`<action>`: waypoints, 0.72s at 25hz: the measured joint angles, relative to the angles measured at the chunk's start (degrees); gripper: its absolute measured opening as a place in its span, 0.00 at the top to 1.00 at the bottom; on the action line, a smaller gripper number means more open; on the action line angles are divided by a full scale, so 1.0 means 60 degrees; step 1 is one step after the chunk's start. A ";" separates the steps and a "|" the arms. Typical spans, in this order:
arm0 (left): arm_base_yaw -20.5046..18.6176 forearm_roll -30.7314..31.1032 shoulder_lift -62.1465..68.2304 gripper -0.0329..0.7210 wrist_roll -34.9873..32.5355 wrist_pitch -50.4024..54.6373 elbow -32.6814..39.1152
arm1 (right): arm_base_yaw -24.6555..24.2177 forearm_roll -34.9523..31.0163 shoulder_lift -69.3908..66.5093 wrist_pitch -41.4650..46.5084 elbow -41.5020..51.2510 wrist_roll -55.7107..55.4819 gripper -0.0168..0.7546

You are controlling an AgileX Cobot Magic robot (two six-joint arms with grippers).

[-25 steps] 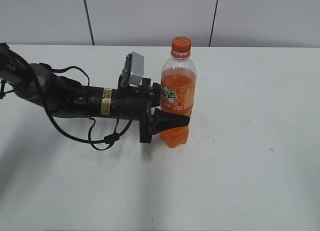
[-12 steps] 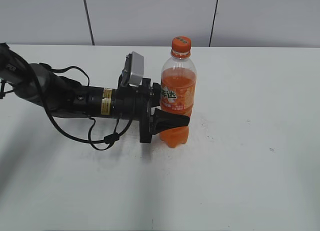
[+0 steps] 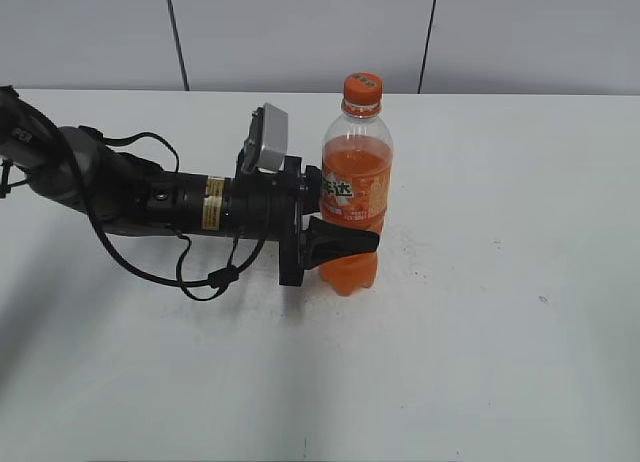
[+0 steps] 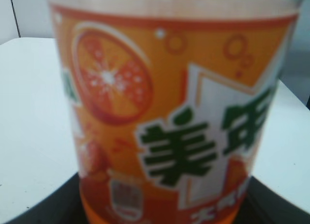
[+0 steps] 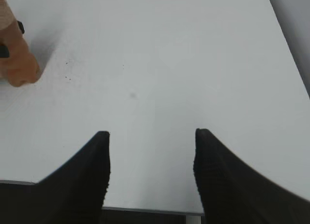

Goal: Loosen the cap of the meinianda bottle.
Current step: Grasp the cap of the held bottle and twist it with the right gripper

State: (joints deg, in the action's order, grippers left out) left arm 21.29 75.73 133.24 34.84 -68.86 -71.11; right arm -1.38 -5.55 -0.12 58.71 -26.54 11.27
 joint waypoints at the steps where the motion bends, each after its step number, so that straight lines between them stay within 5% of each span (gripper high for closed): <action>1: 0.0000 0.0000 0.0000 0.42 0.0000 0.0000 0.0000 | 0.0000 0.0000 -0.0243 0.0028 -0.0175 -0.0093 0.43; 18: 0.0000 0.0000 0.0000 0.42 -0.0008 0.0001 0.0000 | 0.0000 0.0150 -0.8023 -0.0090 -0.4911 -0.1202 0.43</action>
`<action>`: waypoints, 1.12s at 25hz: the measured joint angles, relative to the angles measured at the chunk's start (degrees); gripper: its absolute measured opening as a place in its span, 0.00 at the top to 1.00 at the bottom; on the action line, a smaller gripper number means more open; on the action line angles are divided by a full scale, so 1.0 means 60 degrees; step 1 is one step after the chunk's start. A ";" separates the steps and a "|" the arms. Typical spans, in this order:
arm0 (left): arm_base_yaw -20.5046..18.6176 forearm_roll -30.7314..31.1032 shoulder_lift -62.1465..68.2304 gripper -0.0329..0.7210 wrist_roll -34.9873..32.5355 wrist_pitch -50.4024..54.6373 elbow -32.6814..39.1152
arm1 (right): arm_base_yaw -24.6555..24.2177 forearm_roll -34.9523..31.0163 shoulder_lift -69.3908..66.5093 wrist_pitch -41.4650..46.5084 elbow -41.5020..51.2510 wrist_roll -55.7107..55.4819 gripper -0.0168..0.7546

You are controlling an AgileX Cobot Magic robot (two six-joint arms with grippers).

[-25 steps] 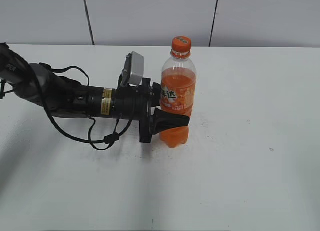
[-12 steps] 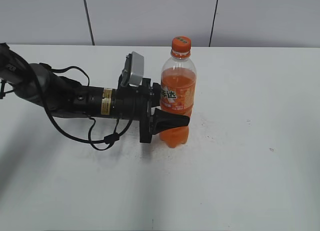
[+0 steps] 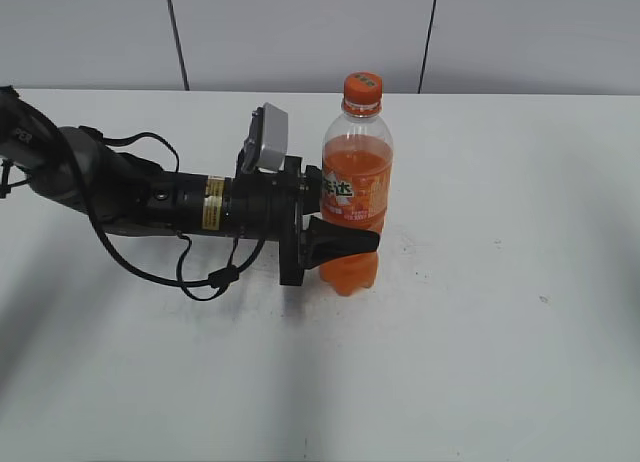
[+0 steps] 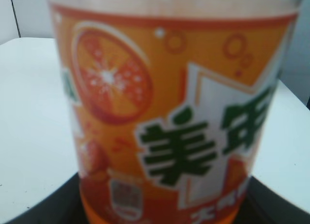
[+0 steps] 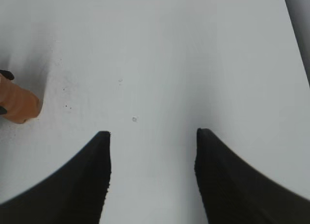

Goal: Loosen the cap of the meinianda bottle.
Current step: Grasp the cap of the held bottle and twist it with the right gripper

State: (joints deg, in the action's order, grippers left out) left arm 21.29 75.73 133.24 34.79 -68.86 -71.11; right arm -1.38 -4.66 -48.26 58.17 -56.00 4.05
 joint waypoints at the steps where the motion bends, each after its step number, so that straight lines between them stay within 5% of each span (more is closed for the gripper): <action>1: 0.0000 -0.0012 0.0000 0.42 0.0000 0.0000 0.0000 | 0.0000 0.0000 -0.0686 0.0245 -0.0364 -0.0039 0.43; 6: 0.0000 -0.0111 0.0010 0.42 0.0008 -0.0020 0.0000 | 0.0000 0.0045 -0.3224 0.1745 -0.2291 -0.0114 0.43; 17: 0.0000 -0.0256 0.0010 0.42 0.0028 0.0012 0.0000 | 0.0190 -0.0609 -0.6525 0.1860 -0.4924 -0.1374 0.43; 28: 0.0000 -0.0229 0.0010 0.42 0.0028 0.0020 0.0000 | 0.3781 -0.0553 -0.7864 0.1899 -0.6612 -0.3828 0.43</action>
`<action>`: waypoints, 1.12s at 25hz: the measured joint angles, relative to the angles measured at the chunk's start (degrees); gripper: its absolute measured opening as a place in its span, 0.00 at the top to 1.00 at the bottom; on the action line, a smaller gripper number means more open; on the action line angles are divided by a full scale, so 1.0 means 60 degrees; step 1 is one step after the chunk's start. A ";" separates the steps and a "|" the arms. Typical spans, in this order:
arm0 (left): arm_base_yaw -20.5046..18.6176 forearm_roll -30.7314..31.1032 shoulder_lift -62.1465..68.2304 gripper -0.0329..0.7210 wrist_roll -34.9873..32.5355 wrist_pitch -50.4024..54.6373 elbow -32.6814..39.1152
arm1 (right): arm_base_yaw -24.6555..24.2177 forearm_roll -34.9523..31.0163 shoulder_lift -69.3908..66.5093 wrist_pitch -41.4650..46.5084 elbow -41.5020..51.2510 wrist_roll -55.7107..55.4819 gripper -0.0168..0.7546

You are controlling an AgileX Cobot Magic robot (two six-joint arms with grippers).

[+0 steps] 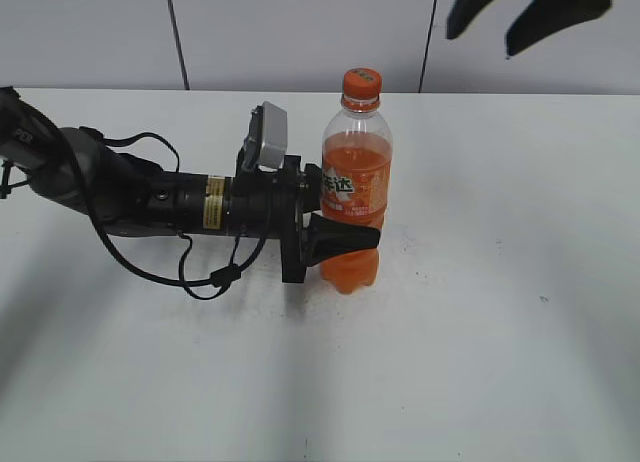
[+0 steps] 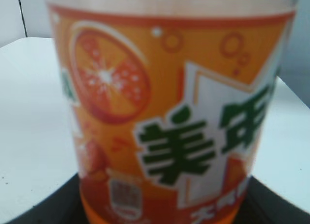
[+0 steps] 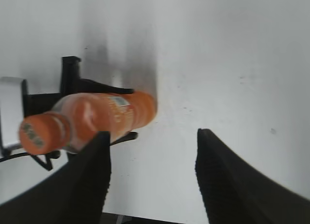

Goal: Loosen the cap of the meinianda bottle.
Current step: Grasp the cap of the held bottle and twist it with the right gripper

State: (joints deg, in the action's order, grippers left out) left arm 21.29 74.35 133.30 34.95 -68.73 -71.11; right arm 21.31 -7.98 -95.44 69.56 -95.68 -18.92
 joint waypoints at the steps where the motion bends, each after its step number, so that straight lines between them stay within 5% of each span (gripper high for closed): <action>1: 0.0000 0.0000 0.0000 0.42 0.0000 0.0000 0.0000 | 0.0258 0.0000 -0.0193 0.0000 -0.0241 -0.0179 0.43; 9: 0.0000 0.0037 0.0000 0.42 -0.0009 0.0000 0.0000 | 0.1862 0.0185 -0.1548 0.0007 -0.1875 -0.0888 0.43; 28: 0.0000 0.0112 0.0000 0.42 -0.0027 0.0000 -0.0003 | 0.2164 0.0622 -0.1920 0.0040 -0.1595 -0.1011 0.43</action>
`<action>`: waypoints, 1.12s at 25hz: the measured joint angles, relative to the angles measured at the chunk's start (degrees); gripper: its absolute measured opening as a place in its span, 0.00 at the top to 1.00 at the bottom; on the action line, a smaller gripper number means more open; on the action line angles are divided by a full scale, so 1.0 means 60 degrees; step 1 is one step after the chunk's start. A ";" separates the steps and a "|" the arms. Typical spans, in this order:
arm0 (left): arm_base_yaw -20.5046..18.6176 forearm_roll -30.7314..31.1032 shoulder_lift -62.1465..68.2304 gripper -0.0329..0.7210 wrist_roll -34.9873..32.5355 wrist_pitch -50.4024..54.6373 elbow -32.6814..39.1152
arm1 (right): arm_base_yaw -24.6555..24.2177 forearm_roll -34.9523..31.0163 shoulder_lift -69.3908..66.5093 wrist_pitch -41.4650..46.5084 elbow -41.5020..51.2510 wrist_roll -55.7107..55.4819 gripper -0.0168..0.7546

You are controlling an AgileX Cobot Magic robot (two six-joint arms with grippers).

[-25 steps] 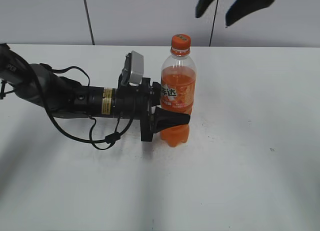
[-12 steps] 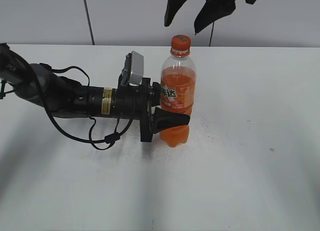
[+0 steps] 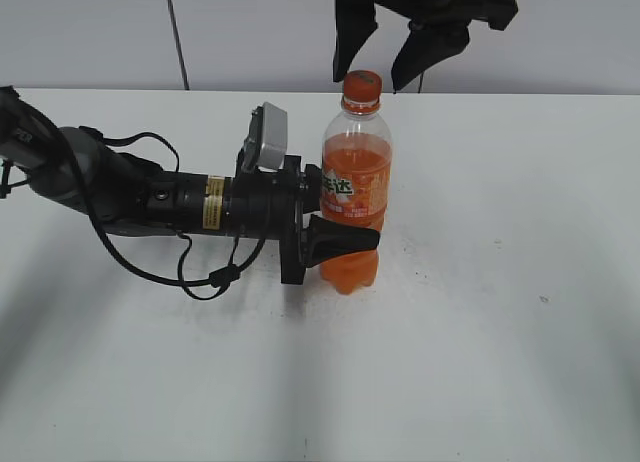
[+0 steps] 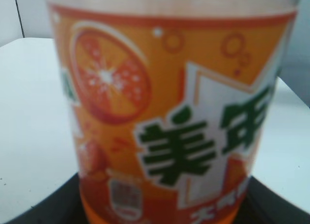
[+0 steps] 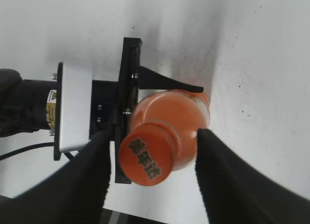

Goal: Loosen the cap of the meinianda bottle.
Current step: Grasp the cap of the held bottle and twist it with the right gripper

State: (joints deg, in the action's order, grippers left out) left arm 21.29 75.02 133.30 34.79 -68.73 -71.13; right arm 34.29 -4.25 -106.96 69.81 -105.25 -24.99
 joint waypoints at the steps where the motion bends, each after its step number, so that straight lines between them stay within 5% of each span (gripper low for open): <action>1: 0.0000 0.0000 0.0000 0.42 0.0000 0.0000 0.0000 | 0.0000 -0.0002 -0.0022 0.0000 0.0000 0.0000 0.43; 22: 0.0000 0.0000 0.0000 0.42 0.0000 0.0000 0.0000 | 0.0010 0.0009 -0.0208 0.0000 0.0053 0.0000 0.44; 28: 0.0000 0.0000 0.0000 0.42 -0.0009 0.0000 -0.0008 | 0.0028 -0.0080 -0.0208 -0.0009 0.0053 0.0009 0.61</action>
State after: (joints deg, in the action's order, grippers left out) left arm 21.29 75.02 133.30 34.74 -68.73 -71.17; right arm 34.46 -4.72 -108.21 69.75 -104.93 -24.93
